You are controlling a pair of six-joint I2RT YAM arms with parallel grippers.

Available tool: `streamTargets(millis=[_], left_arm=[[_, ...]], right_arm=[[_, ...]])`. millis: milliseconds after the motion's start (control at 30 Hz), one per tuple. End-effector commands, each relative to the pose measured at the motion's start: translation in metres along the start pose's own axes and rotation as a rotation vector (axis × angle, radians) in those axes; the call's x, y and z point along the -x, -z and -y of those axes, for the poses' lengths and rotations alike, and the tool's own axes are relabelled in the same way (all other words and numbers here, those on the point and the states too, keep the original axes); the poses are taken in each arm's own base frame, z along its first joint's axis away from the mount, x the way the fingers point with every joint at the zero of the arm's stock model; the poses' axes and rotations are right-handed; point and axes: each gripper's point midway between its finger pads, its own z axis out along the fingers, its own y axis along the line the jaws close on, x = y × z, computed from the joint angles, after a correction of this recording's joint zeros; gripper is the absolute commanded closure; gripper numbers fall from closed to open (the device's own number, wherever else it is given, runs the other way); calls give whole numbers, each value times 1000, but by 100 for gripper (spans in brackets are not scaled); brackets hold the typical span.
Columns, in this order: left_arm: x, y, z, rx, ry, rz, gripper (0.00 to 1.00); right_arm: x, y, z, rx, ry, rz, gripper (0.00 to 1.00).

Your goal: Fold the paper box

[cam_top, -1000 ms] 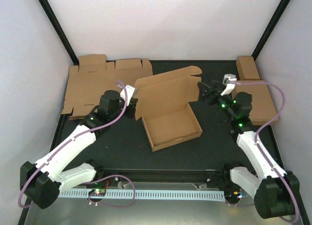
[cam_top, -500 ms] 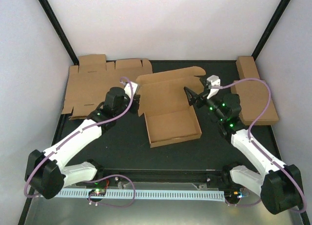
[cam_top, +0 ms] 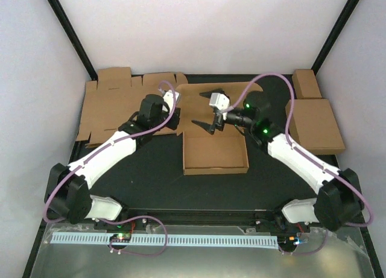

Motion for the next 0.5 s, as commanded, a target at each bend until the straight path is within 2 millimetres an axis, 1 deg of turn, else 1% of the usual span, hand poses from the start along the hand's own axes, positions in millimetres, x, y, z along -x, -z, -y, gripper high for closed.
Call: streamTargets(millis=[0,133,267,300,333,467], left_arm=[[29,-1,1,-20,-42,44,98],[33,-5,4,-40,-41,46,98],[34,-6,5,-48,-49,45,98],[33,-5,5,-47,-51,43,98],[33,-5,4,-44,-56,41,98],[30,-2,5,-48,-61,33,98]], right_arm=[[-28,-19,-19,182,-2,-153,0],[-33,-33,-24,221,-18,-199,0],[-43,-47,-20,232,-80,-258,0],[-45,-48,-21,233,-88,-273,0],[-42,-47,-20,232,-79,-273,0],[-30,-33,-30,211,-7,-191,0]])
